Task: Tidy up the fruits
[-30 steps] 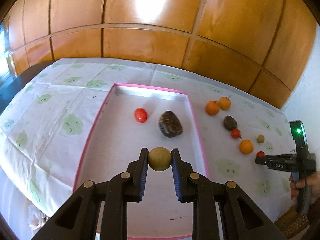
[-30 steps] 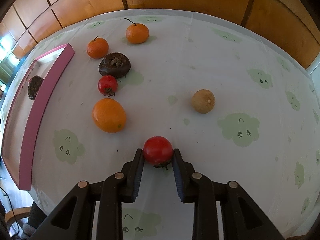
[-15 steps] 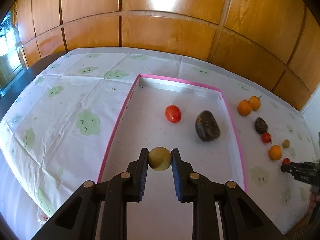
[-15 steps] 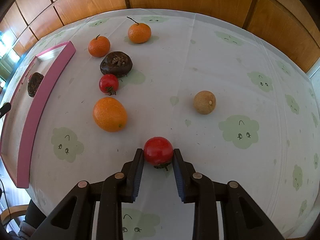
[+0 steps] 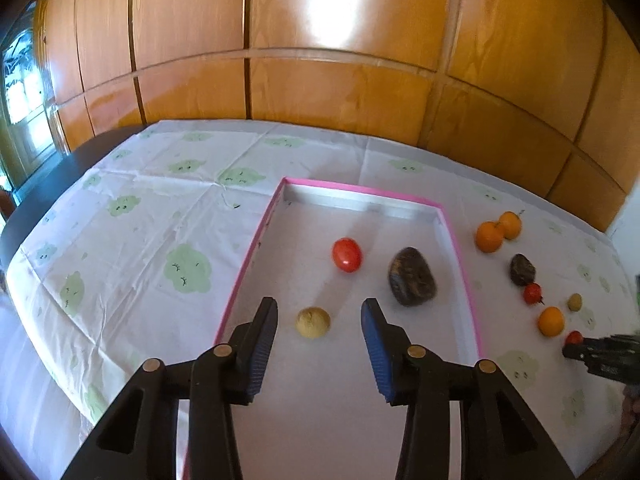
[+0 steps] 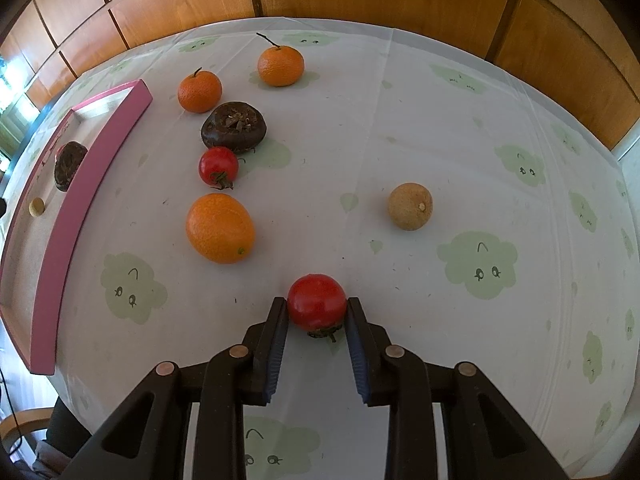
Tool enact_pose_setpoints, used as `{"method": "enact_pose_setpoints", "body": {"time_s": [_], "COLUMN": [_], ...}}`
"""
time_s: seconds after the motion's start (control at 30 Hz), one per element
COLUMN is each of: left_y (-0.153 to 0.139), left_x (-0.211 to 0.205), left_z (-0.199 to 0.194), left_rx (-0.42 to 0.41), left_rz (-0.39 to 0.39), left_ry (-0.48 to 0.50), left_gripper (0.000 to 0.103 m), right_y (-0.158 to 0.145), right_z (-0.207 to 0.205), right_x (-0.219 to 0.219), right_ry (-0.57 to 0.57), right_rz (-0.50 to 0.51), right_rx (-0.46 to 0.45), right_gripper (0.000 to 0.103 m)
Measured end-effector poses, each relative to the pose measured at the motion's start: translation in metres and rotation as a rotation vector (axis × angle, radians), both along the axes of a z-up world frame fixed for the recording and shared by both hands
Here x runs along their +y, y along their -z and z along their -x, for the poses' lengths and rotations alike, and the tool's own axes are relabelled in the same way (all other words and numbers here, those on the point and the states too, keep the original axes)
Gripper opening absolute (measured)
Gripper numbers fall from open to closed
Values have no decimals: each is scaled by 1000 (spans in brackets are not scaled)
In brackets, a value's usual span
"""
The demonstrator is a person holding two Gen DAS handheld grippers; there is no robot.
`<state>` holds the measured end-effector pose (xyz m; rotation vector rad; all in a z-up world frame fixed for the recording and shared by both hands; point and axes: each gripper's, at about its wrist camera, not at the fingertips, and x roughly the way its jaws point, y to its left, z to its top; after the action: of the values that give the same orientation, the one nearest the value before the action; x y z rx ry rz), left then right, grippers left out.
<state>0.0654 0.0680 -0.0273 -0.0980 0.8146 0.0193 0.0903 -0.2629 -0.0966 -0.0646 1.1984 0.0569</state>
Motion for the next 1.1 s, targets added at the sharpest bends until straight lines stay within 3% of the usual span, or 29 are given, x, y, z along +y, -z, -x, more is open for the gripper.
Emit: {"method": "enact_pose_setpoints", "body": {"time_s": [0.6,0.73,1.1], "left_y": [-14,-18,-22], "left_x": [-34,-32,-20], "left_z": [37,39,42], "left_rx": [-46,-70,-91], "left_rz": [-22,-26,-26], "left_ry": [77,62,25], "left_gripper": [46,50,53], "right_y": [-4,-9,-44], "right_z": [11,21,31], "right_x": [16,26,99], "right_ry": [-3,-24,-210], "right_rz": [16,-45,-190], "right_rx": [-2,-12,-127], "right_gripper": [27,21,19]}}
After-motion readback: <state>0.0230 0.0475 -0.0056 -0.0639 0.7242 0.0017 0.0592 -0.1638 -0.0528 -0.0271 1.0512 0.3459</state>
